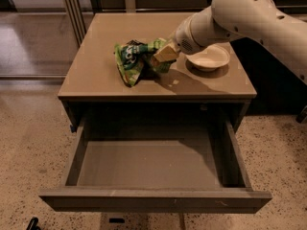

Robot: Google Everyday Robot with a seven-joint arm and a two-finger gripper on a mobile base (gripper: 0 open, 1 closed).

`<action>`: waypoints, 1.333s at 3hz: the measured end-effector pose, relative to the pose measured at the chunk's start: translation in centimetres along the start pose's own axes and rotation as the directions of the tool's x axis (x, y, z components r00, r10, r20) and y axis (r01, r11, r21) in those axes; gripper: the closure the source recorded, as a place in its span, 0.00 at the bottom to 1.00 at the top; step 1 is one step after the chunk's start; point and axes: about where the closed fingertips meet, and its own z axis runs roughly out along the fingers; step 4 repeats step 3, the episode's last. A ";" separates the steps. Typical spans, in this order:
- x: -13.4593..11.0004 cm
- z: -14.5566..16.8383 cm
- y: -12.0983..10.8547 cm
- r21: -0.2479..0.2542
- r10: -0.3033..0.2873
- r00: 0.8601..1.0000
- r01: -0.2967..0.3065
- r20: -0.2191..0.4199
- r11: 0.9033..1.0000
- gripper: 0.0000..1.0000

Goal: Pick green rice chip bag from top drawer and place on counter

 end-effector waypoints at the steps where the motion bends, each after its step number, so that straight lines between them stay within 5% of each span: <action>1: 0.0 0.0 0.0 0.000 0.000 1.000 0.000 0.000 1.000 0.11; 2: 0.0 0.0 0.0 0.000 0.000 1.000 0.000 0.000 1.000 0.00; 4: 0.0 0.0 0.0 0.000 0.000 1.000 0.000 0.000 1.000 0.00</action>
Offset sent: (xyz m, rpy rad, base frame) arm 0.0000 0.0000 0.0000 0.0000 0.0000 0.0000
